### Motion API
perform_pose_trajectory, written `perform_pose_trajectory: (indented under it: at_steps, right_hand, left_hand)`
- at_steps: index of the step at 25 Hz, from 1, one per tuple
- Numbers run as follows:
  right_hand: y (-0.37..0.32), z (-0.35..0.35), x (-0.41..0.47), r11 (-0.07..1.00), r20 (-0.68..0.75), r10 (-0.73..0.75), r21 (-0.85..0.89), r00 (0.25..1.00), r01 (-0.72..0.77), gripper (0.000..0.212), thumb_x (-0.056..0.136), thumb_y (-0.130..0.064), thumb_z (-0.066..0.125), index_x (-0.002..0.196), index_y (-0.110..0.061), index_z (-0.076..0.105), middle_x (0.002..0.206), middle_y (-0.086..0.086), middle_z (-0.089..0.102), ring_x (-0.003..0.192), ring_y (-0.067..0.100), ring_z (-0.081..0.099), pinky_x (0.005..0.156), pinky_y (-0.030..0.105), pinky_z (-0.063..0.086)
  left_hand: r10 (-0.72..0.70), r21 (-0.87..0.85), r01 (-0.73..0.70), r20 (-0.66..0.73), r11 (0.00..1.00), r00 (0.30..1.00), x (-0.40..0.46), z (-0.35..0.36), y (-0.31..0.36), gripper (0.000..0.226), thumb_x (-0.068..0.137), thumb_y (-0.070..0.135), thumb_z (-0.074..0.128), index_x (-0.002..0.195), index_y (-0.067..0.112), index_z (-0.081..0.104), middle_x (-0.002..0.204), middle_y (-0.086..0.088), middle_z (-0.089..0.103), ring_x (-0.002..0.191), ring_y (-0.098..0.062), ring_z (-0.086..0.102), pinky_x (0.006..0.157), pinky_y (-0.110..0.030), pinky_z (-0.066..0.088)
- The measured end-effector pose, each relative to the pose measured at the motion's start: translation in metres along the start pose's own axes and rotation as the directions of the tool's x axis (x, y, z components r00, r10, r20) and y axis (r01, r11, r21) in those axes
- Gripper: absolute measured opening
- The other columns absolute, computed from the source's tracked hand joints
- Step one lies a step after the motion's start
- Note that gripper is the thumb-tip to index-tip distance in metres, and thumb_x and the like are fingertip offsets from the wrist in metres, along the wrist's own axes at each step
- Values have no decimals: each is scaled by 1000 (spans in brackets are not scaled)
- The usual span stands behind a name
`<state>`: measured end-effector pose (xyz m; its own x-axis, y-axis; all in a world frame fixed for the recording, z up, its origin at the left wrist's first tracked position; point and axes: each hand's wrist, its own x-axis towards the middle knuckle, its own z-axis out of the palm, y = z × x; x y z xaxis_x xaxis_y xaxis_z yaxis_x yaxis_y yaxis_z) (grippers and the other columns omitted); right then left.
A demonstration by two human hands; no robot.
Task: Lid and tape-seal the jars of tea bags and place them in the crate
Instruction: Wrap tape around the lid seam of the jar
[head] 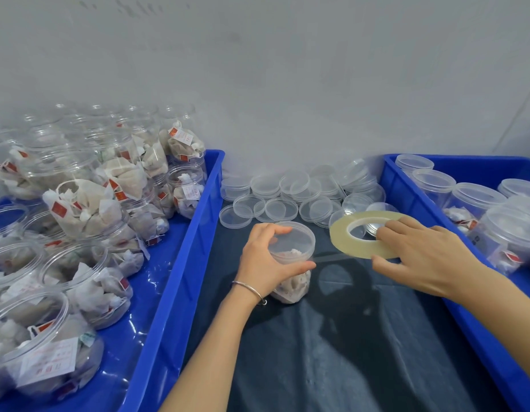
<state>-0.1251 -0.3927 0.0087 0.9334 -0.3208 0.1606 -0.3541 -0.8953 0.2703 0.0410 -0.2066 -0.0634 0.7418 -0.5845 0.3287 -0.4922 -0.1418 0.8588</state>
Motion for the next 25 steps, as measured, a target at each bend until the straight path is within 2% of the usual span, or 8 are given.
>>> perform_pose_trajectory:
  at_steps: [7,10,12,15,19,21,23,25]
  right_hand:
    - [17,15,16,997,83,72,31,994,-75,45,91,-61,22,114,-30,44,118,-18,45,117,7,40,67,25,38]
    - [10,23,35,978,151,120,153,981,-143,50,91,-65,24,116,-28,47,120,-15,45,120,9,37,65,28,38]
    - [1,27,45,962,184,116,222,976,-157,51,91,-65,28,118,-28,50,120,-13,46,121,10,36,67,31,38]
    - [-18,31,54,956,150,73,273,986,-112,49,91,-63,32,112,-24,53,115,-10,48,113,11,37,68,32,35]
    - [-30,35,54,941,73,32,335,997,-54,35,94,-57,34,90,-23,42,101,-8,45,102,11,37,65,27,27]
    - [-30,35,51,939,82,23,341,996,-50,36,94,-57,34,90,-22,44,100,-7,45,104,14,40,69,28,29]
    - [-30,36,49,940,90,20,337,996,-50,40,94,-57,34,92,-20,48,101,-5,48,105,15,42,70,29,30]
    - [-31,37,46,940,80,25,337,997,-50,39,93,-58,34,88,-22,45,98,-6,46,102,14,42,70,28,31]
  left_hand:
    - [26,-34,-25,31,999,999,-5,-1,1,60,52,28,93,101,35,59,115,12,52,108,-1,53,92,-15,42]
    - [28,-89,-17,123,996,992,-8,-7,0,64,53,21,93,108,31,61,117,12,54,110,-1,55,94,-19,43]
    - [6,-165,30,214,986,977,-9,-10,-2,79,53,13,93,120,28,52,119,11,57,112,-2,56,94,-21,46]
    - [-42,-225,110,286,968,957,-10,-13,-6,97,52,0,91,130,22,37,121,5,58,113,-3,57,93,-19,47]
    - [-72,-251,160,327,955,942,-7,-14,-11,84,54,-10,86,121,12,41,113,6,60,104,3,59,89,-18,47]
    - [-83,-291,188,337,938,938,-6,-16,-15,79,57,-14,83,121,10,43,119,2,58,110,-1,58,88,-19,48]
    - [-89,-334,202,322,921,942,-7,-17,-18,80,60,-15,80,126,13,45,130,-3,48,120,-9,53,86,-18,48]
    - [-82,-371,199,309,907,947,-11,-17,-20,83,65,-12,77,132,23,42,134,1,43,122,-4,50,86,-16,48]
